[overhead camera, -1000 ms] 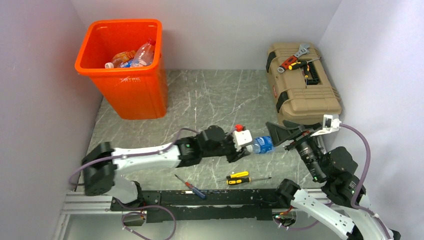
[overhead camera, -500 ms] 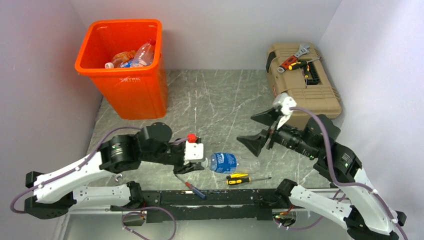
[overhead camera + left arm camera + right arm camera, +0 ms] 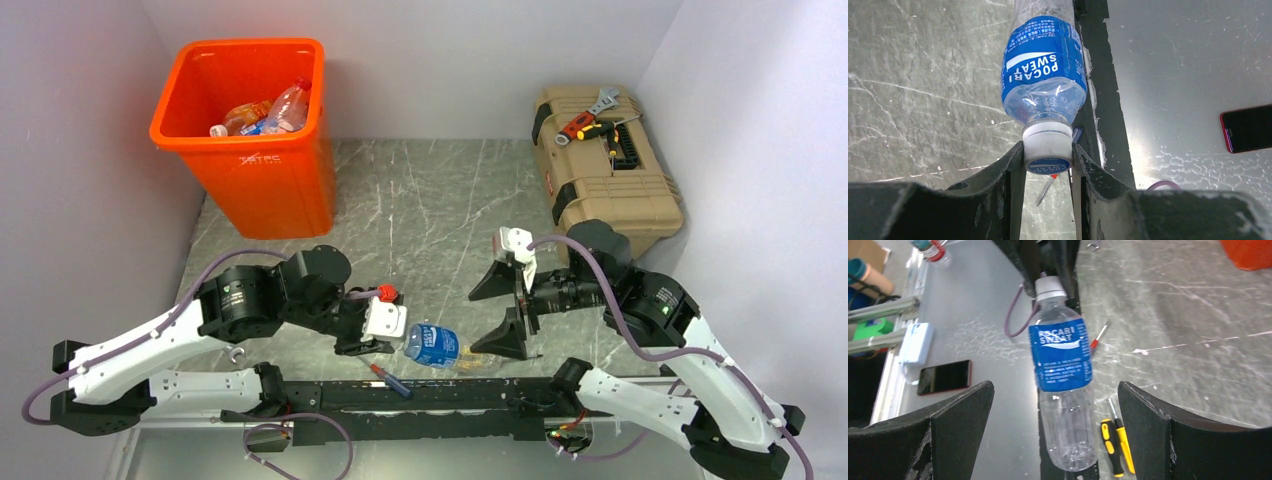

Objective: Put the plastic bottles in the bin
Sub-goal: Pick up the plastic bottle from the corner of the board.

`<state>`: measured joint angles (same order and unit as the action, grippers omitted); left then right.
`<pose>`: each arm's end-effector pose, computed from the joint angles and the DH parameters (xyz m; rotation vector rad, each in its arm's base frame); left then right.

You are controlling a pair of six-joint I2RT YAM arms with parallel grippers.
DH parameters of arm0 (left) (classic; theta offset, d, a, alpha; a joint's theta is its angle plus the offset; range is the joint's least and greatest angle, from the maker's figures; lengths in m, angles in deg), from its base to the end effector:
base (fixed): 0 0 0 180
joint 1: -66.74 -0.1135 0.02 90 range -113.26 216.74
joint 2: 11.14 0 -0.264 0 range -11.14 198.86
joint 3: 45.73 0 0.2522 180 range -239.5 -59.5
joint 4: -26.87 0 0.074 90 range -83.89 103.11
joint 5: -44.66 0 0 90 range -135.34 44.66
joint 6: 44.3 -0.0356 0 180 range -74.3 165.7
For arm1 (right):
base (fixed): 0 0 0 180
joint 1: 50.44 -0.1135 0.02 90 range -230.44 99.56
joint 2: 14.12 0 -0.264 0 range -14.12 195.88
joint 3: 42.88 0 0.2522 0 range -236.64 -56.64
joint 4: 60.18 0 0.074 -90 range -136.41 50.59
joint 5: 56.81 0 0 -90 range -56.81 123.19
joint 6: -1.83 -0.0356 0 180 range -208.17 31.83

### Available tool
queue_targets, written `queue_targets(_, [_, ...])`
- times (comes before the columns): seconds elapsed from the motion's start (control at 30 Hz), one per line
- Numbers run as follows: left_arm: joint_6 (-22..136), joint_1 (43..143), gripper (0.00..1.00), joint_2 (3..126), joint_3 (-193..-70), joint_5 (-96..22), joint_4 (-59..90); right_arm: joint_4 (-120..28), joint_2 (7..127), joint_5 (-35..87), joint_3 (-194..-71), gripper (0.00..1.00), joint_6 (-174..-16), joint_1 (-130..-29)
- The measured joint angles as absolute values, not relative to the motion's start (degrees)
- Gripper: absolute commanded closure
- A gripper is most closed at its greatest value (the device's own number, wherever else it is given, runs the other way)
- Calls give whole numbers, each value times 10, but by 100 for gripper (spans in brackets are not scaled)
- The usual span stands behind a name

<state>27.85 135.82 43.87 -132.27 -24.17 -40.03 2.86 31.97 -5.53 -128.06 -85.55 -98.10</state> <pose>0.0490 -0.1643 0.3996 1.7262 1.5018 -0.8923 0.0682 0.1079 0.4214 -1.2827 1.6415 1.1648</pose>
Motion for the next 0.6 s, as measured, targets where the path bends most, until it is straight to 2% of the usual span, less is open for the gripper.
queue_targets(0.27, [264,1358,100,450,-1339,-244,-413,33,331,-92,-1236,0,-862,-988])
queue_targets(0.6, [253,1358,100,450,-1359,-250,-412,23,370,-14,-1193,4,-891,-1049])
